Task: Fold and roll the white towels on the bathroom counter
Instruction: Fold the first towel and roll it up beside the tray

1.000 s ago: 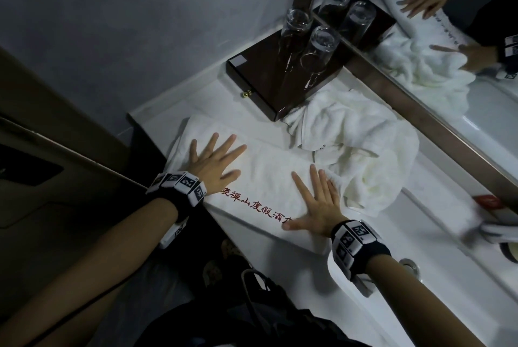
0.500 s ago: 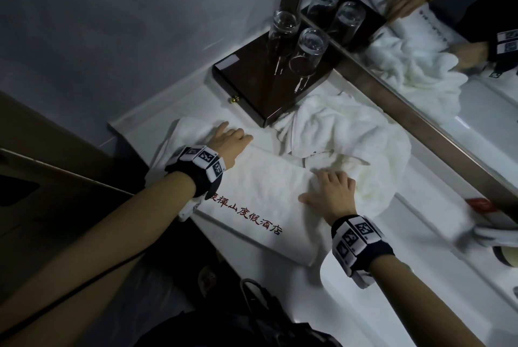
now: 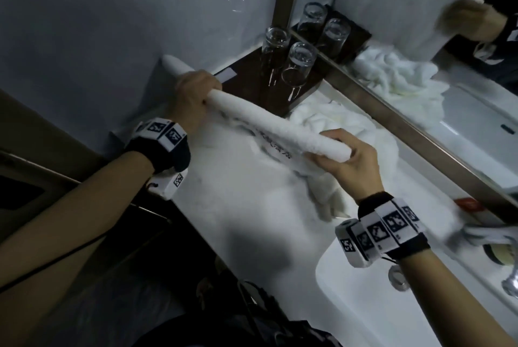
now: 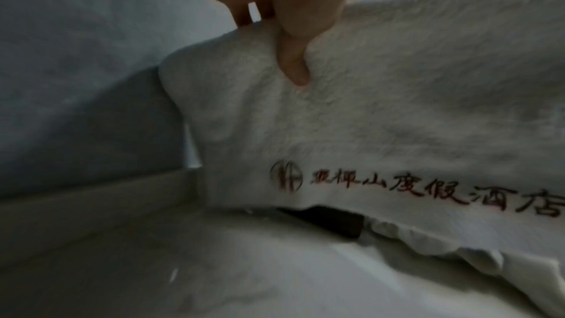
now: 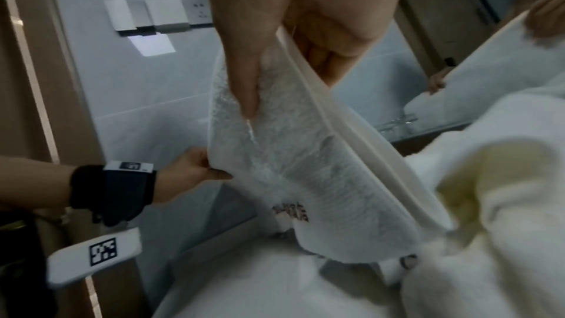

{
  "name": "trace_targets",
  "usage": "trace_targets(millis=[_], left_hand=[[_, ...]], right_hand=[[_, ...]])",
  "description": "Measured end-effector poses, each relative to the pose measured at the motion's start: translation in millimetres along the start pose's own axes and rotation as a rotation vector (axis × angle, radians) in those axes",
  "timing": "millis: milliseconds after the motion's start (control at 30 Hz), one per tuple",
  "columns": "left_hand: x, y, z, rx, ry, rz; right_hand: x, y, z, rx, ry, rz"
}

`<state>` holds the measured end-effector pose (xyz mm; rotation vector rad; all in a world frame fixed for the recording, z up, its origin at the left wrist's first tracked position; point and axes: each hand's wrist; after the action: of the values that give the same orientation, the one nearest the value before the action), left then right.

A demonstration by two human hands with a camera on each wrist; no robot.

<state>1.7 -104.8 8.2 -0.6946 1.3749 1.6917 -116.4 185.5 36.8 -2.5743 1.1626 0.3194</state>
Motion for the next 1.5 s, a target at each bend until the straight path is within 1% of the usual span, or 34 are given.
trace_targets(millis=[33, 67, 133, 167, 200, 233, 267, 300, 333, 367, 400, 433, 500, 533, 567, 600, 700, 767, 800, 833, 900, 933, 967, 1033, 1100, 1167, 1200, 1267, 1300, 1333, 1367, 1400, 1467, 1500], left_hand=[[-4.6, -6.9, -0.1, 0.009, 0.005, 0.017], [-5.9, -17.9, 0.4, 0.014, 0.016, 0.005], [0.2, -46.8, 3.2, 0.03, 0.048, -0.073], [6.1, -64.5, 3.8, -0.007, 0.043, -0.158], [11.7, -82.1, 5.8, -0.092, 0.018, -0.295], [16.4, -101.0, 9.0, -0.197, -0.007, -0.491], [21.3, -119.5, 12.6, -0.288, -0.018, -0.639], [25.5, -137.0, 18.4, -0.35, -0.019, -0.699], [28.5, -150.9, 27.2, -0.371, -0.002, -0.714], [29.9, -160.8, 39.5, -0.348, 0.009, -0.689], [30.3, -170.5, 54.0, -0.295, 0.011, -0.636], [30.0, -177.9, 68.1, -0.233, -0.024, -0.602], [28.9, -188.2, 93.0, -0.048, -0.113, -0.569], [28.4, -192.2, 104.2, 0.007, -0.164, -0.575], [29.2, -195.2, 115.0, 0.005, -0.24, -0.586], [30.8, -196.2, 125.8, -0.055, -0.337, -0.587], [37.8, -196.5, 147.9, -0.285, -0.557, -0.36], [38.6, -197.1, 152.4, -0.361, -0.619, -0.276], [38.3, -197.9, 153.0, -0.371, -0.618, -0.269], [37.7, -200.2, 152.7, -0.368, -0.603, -0.279], [37.6, -206.7, 151.6, -0.326, -0.581, -0.296], [39.3, -211.1, 151.7, -0.288, -0.574, -0.304], [40.2, -214.6, 152.0, -0.249, -0.559, -0.324], [37.7, -219.0, 153.6, -0.187, -0.511, -0.399], [34.4, -220.5, 154.0, -0.13, -0.437, -0.462], [32.2, -217.6, 156.7, -0.055, -0.294, -0.524], [33.6, -216.3, 158.8, -0.023, -0.226, -0.57], [40.3, -216.9, 161.7, 0.01, -0.143, -0.653], [42.9, -217.5, 162.1, 0.001, -0.139, -0.691], [44.3, -217.7, 161.2, -0.015, -0.163, -0.725], [44.3, -218.7, 159.0, -0.04, -0.218, -0.721], [43.5, -221.0, 155.8, -0.071, -0.299, -0.681], [38.2, -226.4, 149.3, -0.153, -0.472, -0.58], [35.4, -229.1, 146.5, -0.207, -0.536, -0.541]], right_hand=[[2.9, -7.1, -3.8, 0.006, 0.007, -0.08], [8.5, -14.4, -4.0, 0.016, -0.036, -0.141], [27.7, -29.6, 4.8, 0.014, -0.189, -0.235], [40.9, -38.7, 12.3, 0.009, -0.255, -0.296], [55.1, -47.5, 21.0, 0.012, -0.307, -0.37], [69.7, -55.2, 32.1, 0.026, -0.373, -0.446], [83.8, -61.2, 44.2, 0.04, -0.464, -0.513], [97.4, -66.4, 55.0, 0.051, -0.569, -0.558], [108.7, -69.2, 64.4, 0.061, -0.661, -0.586], [117.6, -71.4, 70.9, 0.065, -0.721, -0.599], [123.9, -72.6, 73.8, 0.062, -0.734, -0.6], [129.1, -73.2, 75.0, 0.052, -0.713, -0.596], [135.6, -74.1, 73.6, 0.045, -0.629, -0.56], [137.3, -74.3, 72.5, 0.043, -0.58, -0.533], [138.2, -74.3, 71.9, 0.044, -0.538, -0.512], [138.5, -74.4, 71.9, 0.051, -0.519, -0.494], [138.8, -74.7, 76.8, 0.118, -0.509, -0.463], [135.6, -74.7, 83.0, 0.136, -0.465, -0.48], [131.8, -75.7, 85.1, 0.108, -0.484, -0.494], [126.9, -75.9, 89.8, 0.024, -0.551, -0.511], [115.2, -75.4, 102.6, -0.247, -0.837, -0.573], [108.6, -75.0, 107.9, -0.337, -0.971, -0.599], [101.9, -74.3, 111.3, -0.369, -1.056, -0.619], [88.3, -71.7, 118.1, -0.359, -1.128, -0.633], [73.6, -68.6, 122.9, -0.319, -1.166, -0.637], [64.6, -69.5, 120.7, -0.262, -1.149, -0.639], [63.4, -71.2, 117.8, -0.267, -1.141, -0.635], [64.5, -73.9, 114.8, -0.391, -1.139, -0.577], [65.7, -74.2, 114.0, -0.452, -1.151, -0.548], [65.3, -73.3, 114.0, -0.47, -1.155, -0.553], [64.7, -71.8, 114.2, -0.462, -1.137, -0.572], [63.6, -70.2, 114.9, -0.413, -1.101, -0.617], [61.8, -64.9, 117.4, -0.283, -0.949, -0.652], [62.2, -62.6, 116.3, -0.191, -0.875, -0.657]])
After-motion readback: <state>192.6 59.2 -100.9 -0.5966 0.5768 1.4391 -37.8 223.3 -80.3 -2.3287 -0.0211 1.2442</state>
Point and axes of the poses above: each hand's wrist, its own y-axis towards the middle knuckle, its own x-axis out of the palm, z = x × y, and after that the axes turned 15 degrees about x, right-handed
